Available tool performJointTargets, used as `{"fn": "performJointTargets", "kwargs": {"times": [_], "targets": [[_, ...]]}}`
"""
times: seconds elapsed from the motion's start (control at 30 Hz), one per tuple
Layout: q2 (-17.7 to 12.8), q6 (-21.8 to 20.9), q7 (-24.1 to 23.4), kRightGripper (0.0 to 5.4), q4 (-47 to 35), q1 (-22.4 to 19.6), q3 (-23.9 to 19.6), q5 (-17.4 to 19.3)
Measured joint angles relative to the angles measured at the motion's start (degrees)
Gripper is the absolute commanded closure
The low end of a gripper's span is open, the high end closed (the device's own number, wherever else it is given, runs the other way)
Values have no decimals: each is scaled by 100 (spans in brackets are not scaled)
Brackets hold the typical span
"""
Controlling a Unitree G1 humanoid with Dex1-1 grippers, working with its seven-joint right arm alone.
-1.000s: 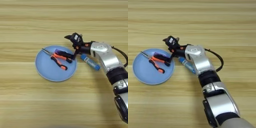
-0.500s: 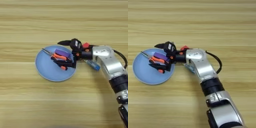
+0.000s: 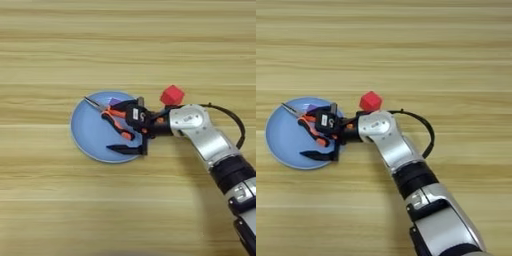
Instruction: Move the objects on the table
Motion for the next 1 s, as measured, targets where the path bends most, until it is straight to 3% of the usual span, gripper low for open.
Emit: {"fn": "performJointTargets", "kwargs": {"times": [0.33,0.77,1.0], "targets": [[-48,-171,141,6,65,-6,82,-18],[-233,-780,171,6,162,-57,338,-379],[-393,-907,620,6,5,-64,460,-322]]}}
